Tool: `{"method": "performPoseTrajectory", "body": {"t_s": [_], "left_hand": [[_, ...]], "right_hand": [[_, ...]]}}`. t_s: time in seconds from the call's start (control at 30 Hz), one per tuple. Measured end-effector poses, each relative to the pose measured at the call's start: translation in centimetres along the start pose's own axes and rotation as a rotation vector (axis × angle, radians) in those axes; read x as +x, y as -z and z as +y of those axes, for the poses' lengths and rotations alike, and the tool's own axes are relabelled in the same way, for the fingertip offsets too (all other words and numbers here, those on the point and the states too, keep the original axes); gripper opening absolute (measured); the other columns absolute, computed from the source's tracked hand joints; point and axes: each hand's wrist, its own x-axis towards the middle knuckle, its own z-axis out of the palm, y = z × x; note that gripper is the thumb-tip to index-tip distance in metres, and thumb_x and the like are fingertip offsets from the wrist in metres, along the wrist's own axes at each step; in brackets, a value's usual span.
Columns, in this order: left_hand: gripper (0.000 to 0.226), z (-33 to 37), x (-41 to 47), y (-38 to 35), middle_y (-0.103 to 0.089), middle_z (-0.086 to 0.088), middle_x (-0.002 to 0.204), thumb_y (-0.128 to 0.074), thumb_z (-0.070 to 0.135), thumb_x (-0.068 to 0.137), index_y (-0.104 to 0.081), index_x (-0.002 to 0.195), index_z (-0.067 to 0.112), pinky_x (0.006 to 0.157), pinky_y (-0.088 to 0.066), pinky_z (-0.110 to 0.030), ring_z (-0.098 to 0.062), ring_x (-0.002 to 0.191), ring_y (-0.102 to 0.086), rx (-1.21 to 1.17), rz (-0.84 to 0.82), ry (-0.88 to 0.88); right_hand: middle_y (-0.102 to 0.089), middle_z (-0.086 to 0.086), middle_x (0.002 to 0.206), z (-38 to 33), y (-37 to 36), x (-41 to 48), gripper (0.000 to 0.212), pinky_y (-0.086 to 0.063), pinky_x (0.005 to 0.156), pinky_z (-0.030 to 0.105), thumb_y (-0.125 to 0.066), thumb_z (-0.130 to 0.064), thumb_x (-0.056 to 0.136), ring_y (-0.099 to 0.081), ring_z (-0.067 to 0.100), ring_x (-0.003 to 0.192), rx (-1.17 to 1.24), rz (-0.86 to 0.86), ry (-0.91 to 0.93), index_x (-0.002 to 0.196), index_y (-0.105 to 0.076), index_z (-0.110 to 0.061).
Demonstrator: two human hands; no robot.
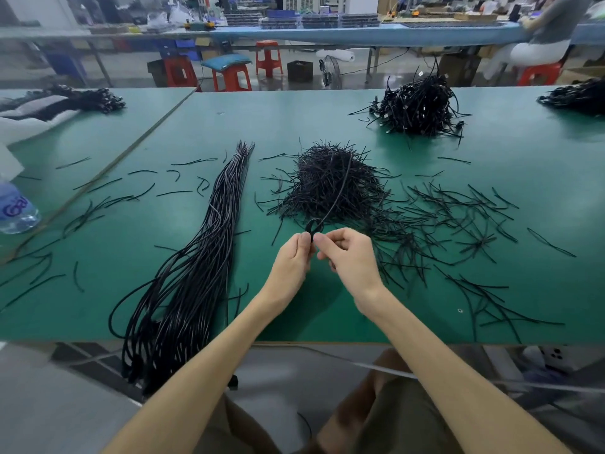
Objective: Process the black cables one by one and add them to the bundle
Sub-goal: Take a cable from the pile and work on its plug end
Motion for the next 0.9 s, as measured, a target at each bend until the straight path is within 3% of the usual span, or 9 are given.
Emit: {"method": "performPoseTrajectory", "body": {"t_s": [0.1,0.17,0.33,0.47,0.67,0.9], "left_hand": [[0.051,0.2,-0.5,-0.1,-0.056,0.023,0.060,-0.029,0.033,0.112,-0.056,0.105,-0.010,0.053,-0.038,-0.012,0.005,0.054,-0.047,0.025,-0.045,-0.048],[0.053,0.4,-0.7,-0.2,-0.056,0.024,0.061,-0.029,0.033,0.113,-0.054,0.103,-0.012,0.053,-0.038,-0.010,0.005,0.053,-0.047,0.011,-0.074,-0.065],[0.045,1.2,-1.1,-0.2,-0.056,0.022,0.056,-0.026,0.025,0.114,-0.047,0.077,0.012,0.051,-0.037,-0.004,0.006,0.049,-0.049,-0.098,-0.125,-0.099],[0.048,1.1,-0.9,0.1,-0.047,0.018,0.051,-0.033,0.036,0.112,-0.048,0.070,0.019,0.046,-0.029,-0.013,0.001,0.046,-0.034,-0.087,-0.091,-0.037],[0.048,0.5,-0.4,0.5,-0.038,0.009,0.054,-0.040,0.037,0.110,-0.046,0.071,0.011,0.041,-0.024,-0.018,-0.005,0.044,-0.028,-0.117,-0.016,0.028],[0.046,0.3,-0.4,0.3,-0.038,0.013,0.054,-0.041,0.038,0.110,-0.041,0.069,0.018,0.042,-0.026,-0.019,-0.005,0.046,-0.029,-0.077,-0.006,0.007]], "right_hand": [[-0.069,-0.003,0.065,-0.4,-1.2,0.3,0.023,-0.041,0.051,0.020,-0.075,-0.025,0.092,-0.048,0.007,0.052,0.206,0.041,-0.161,0.095,-0.066,-0.004],[-0.067,-0.004,0.060,-0.6,-1.4,0.4,0.026,-0.039,0.045,0.018,-0.077,-0.024,0.091,-0.044,0.007,0.047,0.292,0.061,-0.218,0.095,-0.062,-0.003],[-0.060,-0.004,0.053,-0.5,-1.3,0.4,0.036,-0.034,0.041,0.018,-0.079,-0.029,0.088,-0.037,0.007,0.042,0.297,0.051,-0.235,0.089,-0.049,-0.012],[-0.060,-0.002,0.055,-0.4,-1.0,0.3,0.038,-0.037,0.044,0.019,-0.079,-0.030,0.088,-0.039,0.011,0.048,0.262,0.001,-0.214,0.085,-0.045,-0.014],[-0.064,0.000,0.064,0.3,-0.5,-0.7,0.025,-0.042,0.051,0.022,-0.075,-0.024,0.092,-0.049,0.013,0.057,0.259,-0.081,-0.157,0.097,-0.057,-0.007],[-0.064,-0.002,0.064,0.5,0.1,-1.0,0.021,-0.043,0.051,0.019,-0.077,-0.024,0.090,-0.052,0.008,0.057,0.235,-0.061,-0.138,0.093,-0.068,-0.005]]}}
